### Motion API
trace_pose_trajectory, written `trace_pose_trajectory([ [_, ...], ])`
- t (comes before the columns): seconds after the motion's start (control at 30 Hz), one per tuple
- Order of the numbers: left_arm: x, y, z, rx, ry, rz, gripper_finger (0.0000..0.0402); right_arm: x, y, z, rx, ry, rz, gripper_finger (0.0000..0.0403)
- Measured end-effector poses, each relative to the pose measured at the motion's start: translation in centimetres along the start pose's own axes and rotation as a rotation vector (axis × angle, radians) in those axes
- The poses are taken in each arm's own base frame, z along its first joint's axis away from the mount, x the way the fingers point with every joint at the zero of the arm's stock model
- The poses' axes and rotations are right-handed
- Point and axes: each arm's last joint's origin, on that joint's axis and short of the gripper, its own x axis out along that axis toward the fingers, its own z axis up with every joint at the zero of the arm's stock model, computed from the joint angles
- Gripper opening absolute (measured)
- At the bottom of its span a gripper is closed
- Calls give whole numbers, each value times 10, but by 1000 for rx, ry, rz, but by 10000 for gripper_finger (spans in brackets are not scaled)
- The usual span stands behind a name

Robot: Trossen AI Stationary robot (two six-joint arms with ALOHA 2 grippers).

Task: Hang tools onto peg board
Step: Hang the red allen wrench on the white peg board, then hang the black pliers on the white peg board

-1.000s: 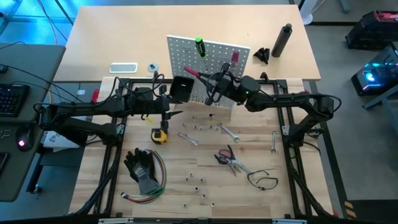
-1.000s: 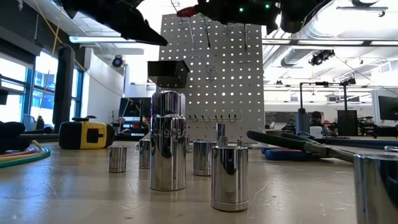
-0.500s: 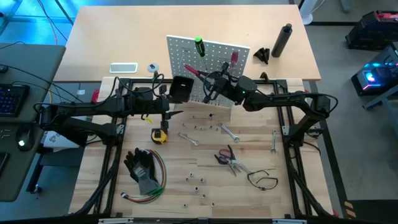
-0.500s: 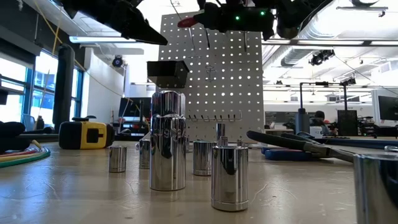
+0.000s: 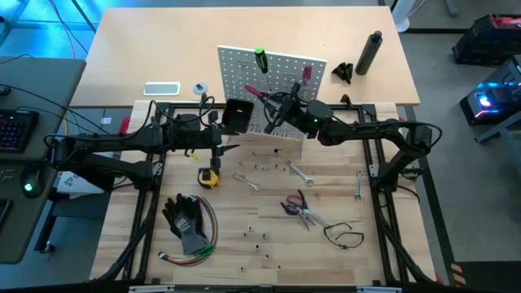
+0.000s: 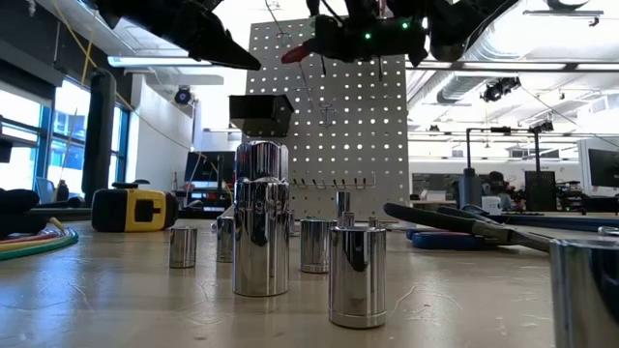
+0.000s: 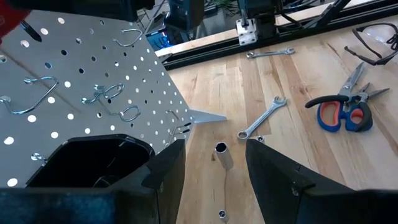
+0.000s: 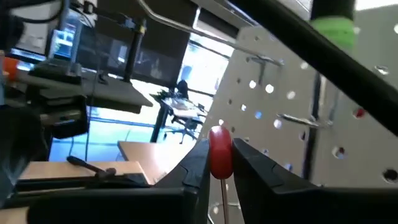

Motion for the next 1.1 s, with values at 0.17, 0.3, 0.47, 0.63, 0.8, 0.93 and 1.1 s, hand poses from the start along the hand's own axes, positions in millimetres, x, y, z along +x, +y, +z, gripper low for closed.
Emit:
trace_pose_trajectory([
  [0.17,0,-1,0,0,0,-3,163,0,2,-3,2,34,-1,57],
  [0.3,0,-2,1,1,-2,-7,163,-1,6,-1,-23,43,-26,61],
  [0.47,0,-3,1,-3,-2,-14,163,-4,14,2,-59,54,-53,83],
  [0.63,0,-3,0,-6,3,-14,163,-7,24,6,-80,47,-37,116],
  [0.8,0,-4,-1,-18,20,-20,163,-10,34,13,-103,14,-16,137],
  [0.93,0,-5,-2,-22,33,-26,163,-14,43,17,-134,-2,2,139],
  [1.1,0,-6,-3,-29,45,-34,163,-19,55,22,-168,-9,20,140],
])
